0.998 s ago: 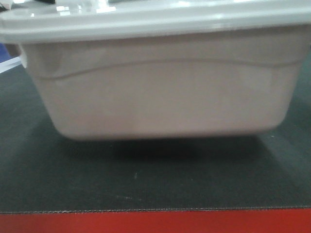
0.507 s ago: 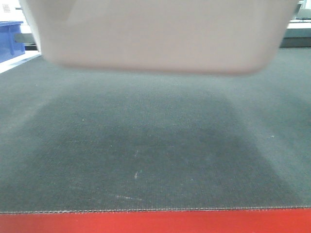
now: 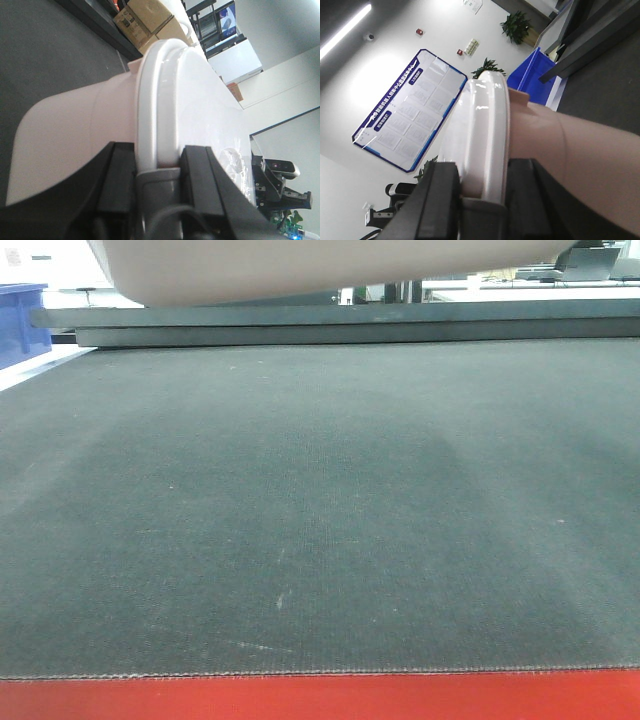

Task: Grab white bin and place on right shelf
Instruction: 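Lift the pink bin off the table with both grippers, then hold the bin aloft with both grippers while driving away from the table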

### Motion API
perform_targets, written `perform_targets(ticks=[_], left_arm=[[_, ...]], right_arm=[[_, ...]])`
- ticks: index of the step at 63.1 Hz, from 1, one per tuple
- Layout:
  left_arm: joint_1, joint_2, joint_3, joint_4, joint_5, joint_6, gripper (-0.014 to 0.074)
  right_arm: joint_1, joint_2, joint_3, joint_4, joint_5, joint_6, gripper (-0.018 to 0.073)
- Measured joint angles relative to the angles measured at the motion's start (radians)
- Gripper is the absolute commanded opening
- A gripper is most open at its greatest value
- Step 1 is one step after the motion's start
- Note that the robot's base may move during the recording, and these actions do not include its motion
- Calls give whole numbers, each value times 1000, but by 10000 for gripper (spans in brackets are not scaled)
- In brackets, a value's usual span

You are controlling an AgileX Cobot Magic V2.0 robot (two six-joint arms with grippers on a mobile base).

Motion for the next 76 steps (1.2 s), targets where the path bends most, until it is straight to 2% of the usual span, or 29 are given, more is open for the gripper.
perform_targets(ticks=[13, 76], left_arm=[[0, 0, 0, -31, -12, 0, -127], [0, 0, 0, -39, -18, 0, -127]], right_arm=[[22, 0, -2, 8, -43, 4, 59], [24, 0, -2, 10, -44, 8, 59]])
